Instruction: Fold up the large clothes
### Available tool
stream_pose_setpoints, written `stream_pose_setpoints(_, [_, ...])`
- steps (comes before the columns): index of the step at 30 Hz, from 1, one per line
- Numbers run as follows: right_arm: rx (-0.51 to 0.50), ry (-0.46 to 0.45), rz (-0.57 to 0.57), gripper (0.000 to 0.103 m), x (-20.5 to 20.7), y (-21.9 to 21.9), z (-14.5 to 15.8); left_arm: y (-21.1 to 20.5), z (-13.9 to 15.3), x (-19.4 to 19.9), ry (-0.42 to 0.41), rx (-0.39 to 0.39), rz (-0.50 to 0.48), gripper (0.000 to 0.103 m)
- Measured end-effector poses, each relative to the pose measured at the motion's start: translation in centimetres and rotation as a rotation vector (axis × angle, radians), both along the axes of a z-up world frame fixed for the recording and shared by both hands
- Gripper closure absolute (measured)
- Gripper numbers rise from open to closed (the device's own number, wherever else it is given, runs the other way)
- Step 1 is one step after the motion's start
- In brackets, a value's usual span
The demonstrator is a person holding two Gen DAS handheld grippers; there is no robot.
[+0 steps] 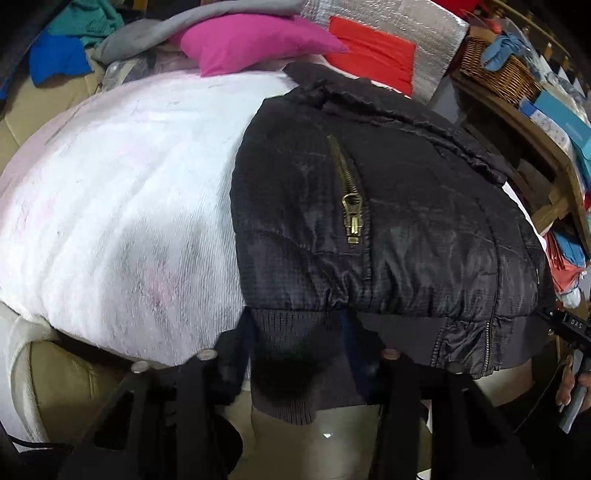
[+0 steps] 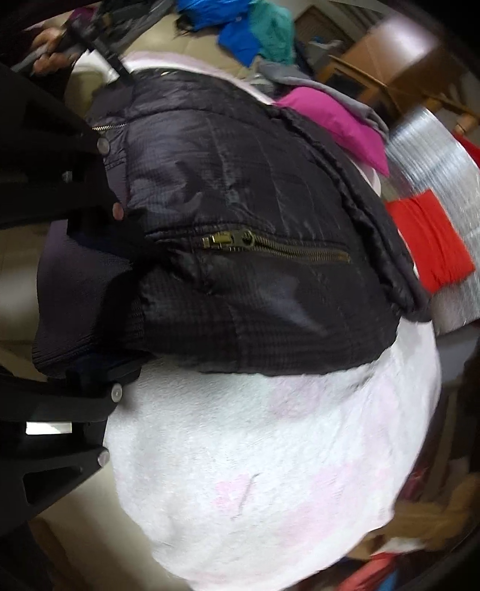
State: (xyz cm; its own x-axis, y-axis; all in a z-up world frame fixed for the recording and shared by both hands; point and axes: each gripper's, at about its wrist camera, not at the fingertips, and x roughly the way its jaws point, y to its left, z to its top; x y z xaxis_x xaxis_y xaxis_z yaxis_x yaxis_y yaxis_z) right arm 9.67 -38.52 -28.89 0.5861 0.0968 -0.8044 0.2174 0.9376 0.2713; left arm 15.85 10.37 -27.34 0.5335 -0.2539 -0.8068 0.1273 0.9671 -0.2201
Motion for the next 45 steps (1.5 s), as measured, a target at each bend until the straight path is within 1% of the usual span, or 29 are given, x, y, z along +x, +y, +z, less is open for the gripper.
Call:
stream_pose_setpoints(1, [-0.018, -0.005, 0.005, 0.07, -0.2, 0.3, 0.3, 0.0, 0.2, -0.1, -0.009, 0.0, -0.003, 0.066])
stream_pose_setpoints(2, [-0.025, -0.009, 0.006, 0.072, -0.3, 0.6, 0.4, 0.1, 0.3, -0.2, -0.016, -0.006, -0.007, 0.067])
stream_pose_setpoints(4, [-0.027, -0.028, 0.007, 0.075, -0.5, 1.2, 1.3, 0.2, 0.5, -0.3, -0.025, -0.012, -0.013, 0.068])
stream_pose_setpoints(6, [0.026, -0.062, 0.012, 0.075, -0.7, 1.5, 2.4, 0.4, 0.6, -0.5, -0.028, -0.014, -0.02, 0.068])
stream_pose_setpoints(7, [0.044, -0.064, 0.001, 0.075, -0.6, 1.4, 2.7, 0.4, 0.5, -0.4, -0.024, -0.007, -0.028, 0.068])
stream_pose_setpoints(8, [0.046, -0.055, -0.006, 0.075, -0.1, 1.7, 2.7, 0.4, 0.4, -0.5, -0.019, 0.001, -0.029, 0.068])
stream_pose_setpoints(10, [0.039, -0.009, -0.023, 0.072, 0.4, 1.5, 2.1, 0.4, 0.1, -0.3, 0.006, 0.002, -0.027, 0.061])
stream_pose_setpoints(12, [0.053, 0.045, -0.06, 0.065, 0.9, 1.1, 1.2, 0.5, -0.1, -0.2, 0.019, -0.013, -0.029, 0.061])
stream_pose_setpoints(13, [0.076, 0.06, -0.072, 0.053, 1.0, 0.9, 0.9, 0.5, -0.1, -0.1, 0.016, -0.017, -0.032, 0.061])
stream_pose_setpoints(14, [0.11, 0.08, -0.077, 0.038, 1.2, 0.7, 0.5, 0.5, -0.1, -0.2, 0.012, -0.021, -0.037, 0.061])
stream_pose_setpoints(15, [0.121, 0.091, -0.073, 0.036, 1.2, 0.6, 0.4, 0.5, -0.1, -0.2, 0.01, -0.022, -0.041, 0.061])
stream_pose_setpoints(16, [0.105, 0.091, -0.066, 0.035, 1.4, 0.8, 0.3, 0.4, -0.1, -0.2, 0.011, -0.022, -0.048, 0.061])
stream_pose_setpoints(17, [0.068, 0.094, -0.046, 0.035, 1.6, 1.2, 0.3, 0.4, -0.1, -0.1, 0.009, -0.02, -0.05, 0.061])
stream_pose_setpoints(18, [0.021, 0.106, -0.016, 0.035, 1.8, 1.9, 0.2, 0.4, -0.1, -0.1, 0.006, -0.018, -0.052, 0.064])
stream_pose_setpoints(19, [-0.017, 0.112, 0.0, 0.038, 1.9, 2.3, 0.1, 0.3, 0.1, -0.1, -0.002, -0.012, -0.054, 0.072])
stream_pose_setpoints(20, [-0.047, 0.107, 0.015, 0.046, 1.8, 2.8, 0.3, 0.2, 0.2, -0.1, -0.009, -0.009, -0.056, 0.075])
stream_pose_setpoints(21, [-0.053, 0.102, 0.023, 0.051, 1.7, 3.0, 0.6, 0.3, 0.3, -0.1, -0.016, -0.012, -0.06, 0.079])
stream_pose_setpoints(22, [-0.055, 0.095, 0.029, 0.061, 1.6, 3.0, 0.9, 0.3, 0.5, -0.1, -0.023, -0.019, -0.063, 0.083])
stream_pose_setpoints(23, [-0.054, 0.087, 0.035, 0.066, 1.5, 3.2, 1.4, 0.3, 0.7, -0.2, -0.029, -0.029, -0.067, 0.083])
stream_pose_setpoints(24, [-0.059, 0.079, 0.038, 0.068, 1.3, 3.3, 2.0, 0.5, 0.9, -0.3, -0.036, -0.037, -0.069, 0.085])
stream_pose_setpoints(25, [-0.066, 0.075, 0.039, 0.073, 1.5, 3.6, 2.5, 0.5, 1.2, -0.5, -0.047, -0.049, -0.073, 0.088])
stream_pose_setpoints(26, [-0.073, 0.071, 0.035, 0.084, 1.3, 3.6, 3.0, 0.6, 1.5, -0.6, -0.057, -0.058, -0.076, 0.089])
stream_pose_setpoints(30, [-0.009, 0.016, 0.035, 0.084, 0.4, 2.8, 5.2, 0.7, 2.9, -1.0, -0.088, -0.089, -0.088, 0.091])
stream_pose_setpoints(34, [0.035, -0.057, 0.06, 0.086, 1.4, 2.5, 7.8, 0.9, 4.9, -1.2, -0.12, -0.135, -0.112, 0.093])
stream_pose_setpoints(35, [0.048, -0.079, 0.072, 0.086, 1.3, 3.1, 8.9, 0.9, 5.5, -1.0, -0.128, -0.148, -0.12, 0.093])
stream_pose_setpoints(38, [0.075, -0.122, 0.099, 0.086, 2.3, 3.8, 10.6, 1.3, 7.4, -0.5, -0.151, -0.195, -0.135, 0.093])
stream_pose_setpoints(43, [0.161, -0.173, 0.118, 0.086, 4.1, 3.9, 11.6, 2.3, 10.3, 1.3, -0.176, -0.274, -0.131, 0.093])
stream_pose_setpoints(45, [0.199, -0.196, 0.114, 0.086, 4.6, 3.2, 12.2, 2.5, 11.3, 2.3, -0.182, -0.301, -0.126, 0.093])
